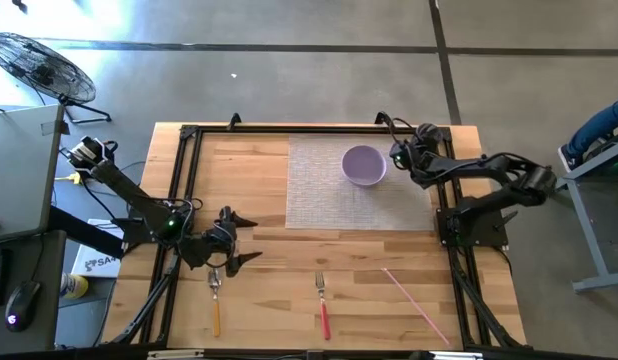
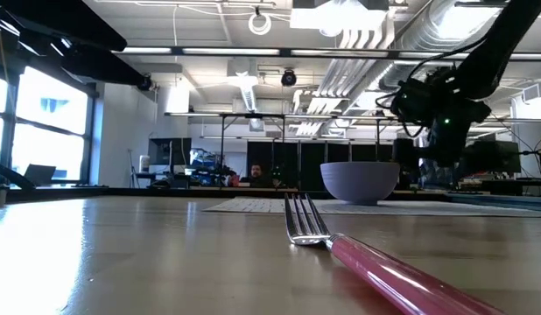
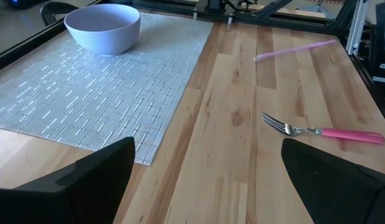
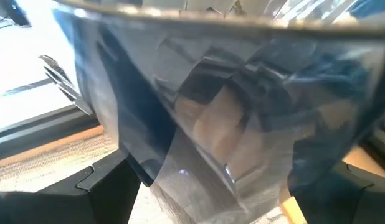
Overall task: Pick & Place Utensil
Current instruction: Put the black cup to the top right of the bowl on the mat
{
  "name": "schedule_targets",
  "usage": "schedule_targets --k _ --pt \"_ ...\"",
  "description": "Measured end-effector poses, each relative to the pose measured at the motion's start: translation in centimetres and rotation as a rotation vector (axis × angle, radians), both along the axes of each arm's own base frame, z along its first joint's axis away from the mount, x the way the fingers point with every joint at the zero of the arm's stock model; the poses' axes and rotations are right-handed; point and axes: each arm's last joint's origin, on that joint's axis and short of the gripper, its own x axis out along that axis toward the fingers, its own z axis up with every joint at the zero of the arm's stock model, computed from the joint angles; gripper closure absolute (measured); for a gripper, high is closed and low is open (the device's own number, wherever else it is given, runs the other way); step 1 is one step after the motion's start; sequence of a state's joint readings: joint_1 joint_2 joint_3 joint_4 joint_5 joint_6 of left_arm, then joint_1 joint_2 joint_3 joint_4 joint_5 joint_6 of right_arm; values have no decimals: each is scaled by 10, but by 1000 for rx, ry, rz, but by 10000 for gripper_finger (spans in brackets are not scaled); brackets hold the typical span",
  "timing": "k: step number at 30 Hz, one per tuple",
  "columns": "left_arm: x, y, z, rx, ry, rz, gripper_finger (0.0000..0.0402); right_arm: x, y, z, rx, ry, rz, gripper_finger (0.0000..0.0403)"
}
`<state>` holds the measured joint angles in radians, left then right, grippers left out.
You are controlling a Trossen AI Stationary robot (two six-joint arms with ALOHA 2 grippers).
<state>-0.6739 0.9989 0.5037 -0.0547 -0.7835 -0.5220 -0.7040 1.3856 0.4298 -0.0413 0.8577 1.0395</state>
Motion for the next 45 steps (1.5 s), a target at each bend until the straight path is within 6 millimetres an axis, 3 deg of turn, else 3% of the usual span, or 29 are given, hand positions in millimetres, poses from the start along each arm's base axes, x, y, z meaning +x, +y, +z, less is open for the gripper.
schedule_targets --k 7,14,26,36,45 --pt "0 0 0 6 -3 11 3 18 -19 -7 3 54 -17 61" --pt "0 0 0 2 0 3 3 22 -29 -12 -7 75 -54 61" --pt "0 0 0 -3 3 -6 3 22 -26 -14 64 128 15 60" --pt "0 0 0 -4 3 -9 3 23 -25 -14 61 130 20 18" --pt "0 0 0 -3 2 -6 3 21 -21 -14 130 117 55 12"
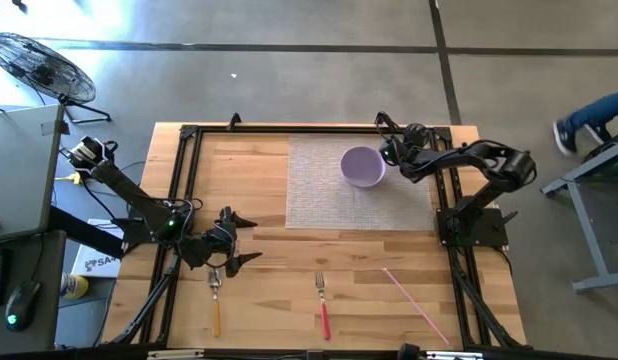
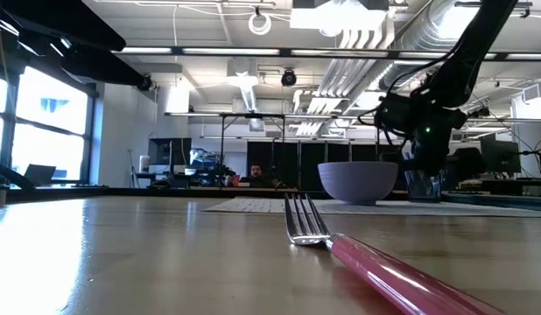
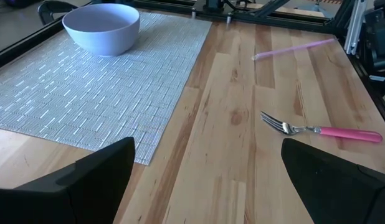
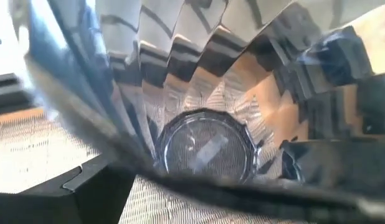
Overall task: Pick & Place Utensil
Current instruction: Put the black cup to the top right of the bowl on the mat, then put the light pink straw into the black cup on the mat
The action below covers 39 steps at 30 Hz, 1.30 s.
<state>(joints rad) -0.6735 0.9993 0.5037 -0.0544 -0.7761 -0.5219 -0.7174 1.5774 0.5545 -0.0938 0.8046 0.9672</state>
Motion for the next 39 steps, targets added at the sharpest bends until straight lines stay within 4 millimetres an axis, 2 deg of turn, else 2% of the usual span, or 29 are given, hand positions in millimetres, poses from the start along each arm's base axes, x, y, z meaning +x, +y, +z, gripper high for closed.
schedule_targets --k 8,16,20,32,39 --pt "0 0 0 0 -1 1 3 -2 4 4 84 -46 41 12" --pt "0 0 0 1 -3 4 3 -12 12 10 120 6 -2 11" --pt "0 0 0 1 -2 4 3 -16 18 18 133 18 3 11" --pt "0 0 0 2 -2 4 3 -14 45 44 180 -32 160 11" --pt "0 0 0 3 -2 6 3 -17 77 55 318 -12 326 28"
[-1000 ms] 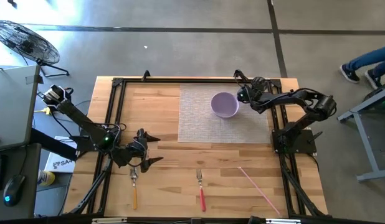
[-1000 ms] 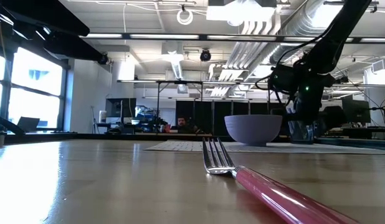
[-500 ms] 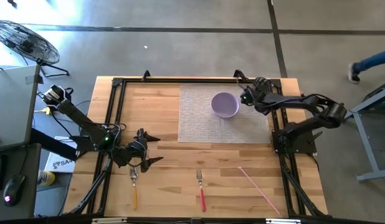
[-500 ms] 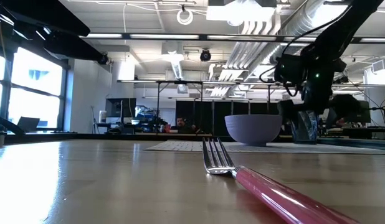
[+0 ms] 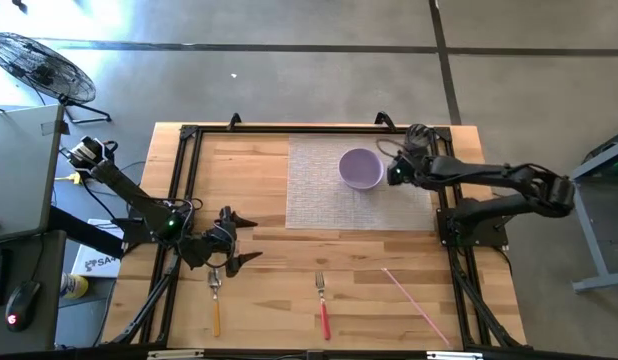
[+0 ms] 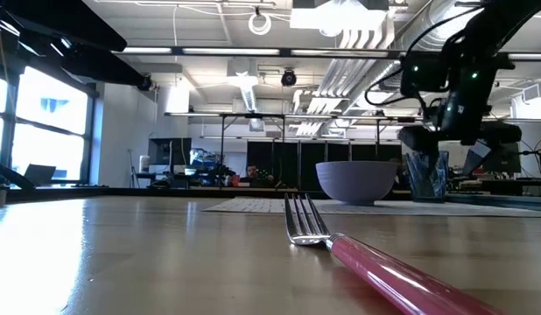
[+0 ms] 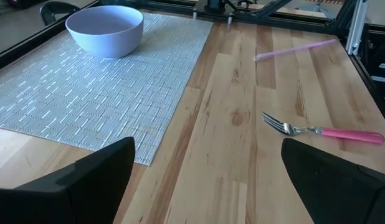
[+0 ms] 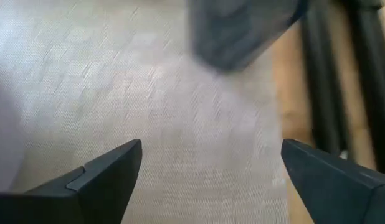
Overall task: Pick & Place Utensil
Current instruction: Put the light pink straw into the black cup on the mat
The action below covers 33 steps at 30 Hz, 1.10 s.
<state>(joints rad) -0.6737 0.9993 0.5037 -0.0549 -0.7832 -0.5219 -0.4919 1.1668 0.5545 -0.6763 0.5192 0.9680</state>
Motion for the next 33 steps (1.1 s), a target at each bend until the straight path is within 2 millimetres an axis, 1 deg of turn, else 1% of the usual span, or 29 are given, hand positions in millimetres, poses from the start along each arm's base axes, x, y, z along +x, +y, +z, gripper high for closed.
schedule_targets --k 4,8,14,17,21,25,27,30,33 --pt "0 0 0 22 0 3 3 9 27 7 91 -95 164 52" --pt "0 0 0 25 0 2 3 21 58 12 106 -193 308 78" --pt "0 0 0 32 2 0 3 44 104 12 125 -358 484 103" --pt "0 0 0 33 5 -1 3 55 125 12 159 -395 517 110" --pt "0 0 0 31 6 -5 3 72 152 17 223 -280 573 119" --pt "0 -1 -1 15 19 -38 3 93 182 25 381 -127 637 133" --pt "0 -1 -1 3 27 -62 3 100 196 26 454 -34 659 141" --pt "0 -3 -1 -15 40 -98 3 102 215 20 560 114 654 151" --pt "0 -4 -2 -31 52 -132 3 101 230 7 652 196 615 158"
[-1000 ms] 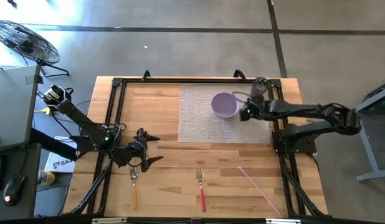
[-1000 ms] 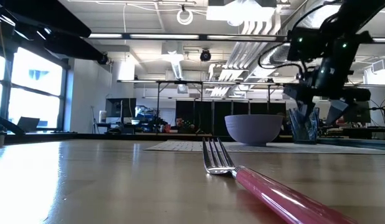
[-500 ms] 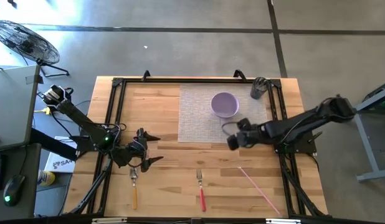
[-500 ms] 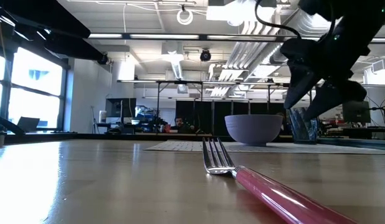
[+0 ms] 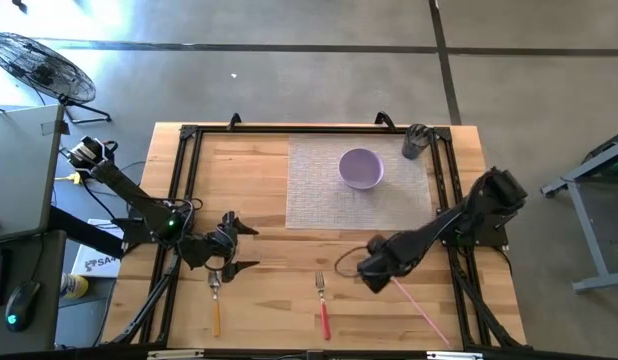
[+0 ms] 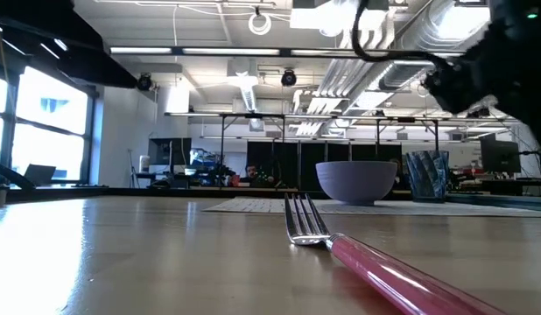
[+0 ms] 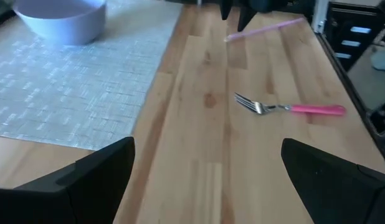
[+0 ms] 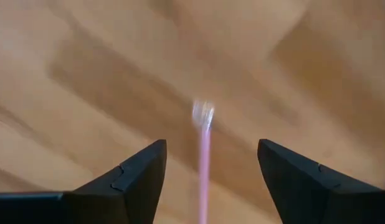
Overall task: Pick & Place Utensil
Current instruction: Put the light pink straw into the black cup on the mat
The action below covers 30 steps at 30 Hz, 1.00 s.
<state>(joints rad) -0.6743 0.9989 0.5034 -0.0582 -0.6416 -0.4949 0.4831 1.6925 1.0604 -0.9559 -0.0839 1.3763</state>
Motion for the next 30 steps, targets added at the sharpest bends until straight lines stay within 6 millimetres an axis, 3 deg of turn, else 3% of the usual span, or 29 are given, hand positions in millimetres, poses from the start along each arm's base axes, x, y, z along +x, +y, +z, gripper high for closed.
schedule_targets --k 5,12,30 --pt "0 -1 0 -19 15 -39 3 -7 16 -18 30 56 -25 166" --pt "0 -2 0 -25 19 -51 3 -8 21 -19 10 27 -31 190" --pt "0 -2 0 -25 19 -51 3 -7 18 -19 3 23 -15 316"
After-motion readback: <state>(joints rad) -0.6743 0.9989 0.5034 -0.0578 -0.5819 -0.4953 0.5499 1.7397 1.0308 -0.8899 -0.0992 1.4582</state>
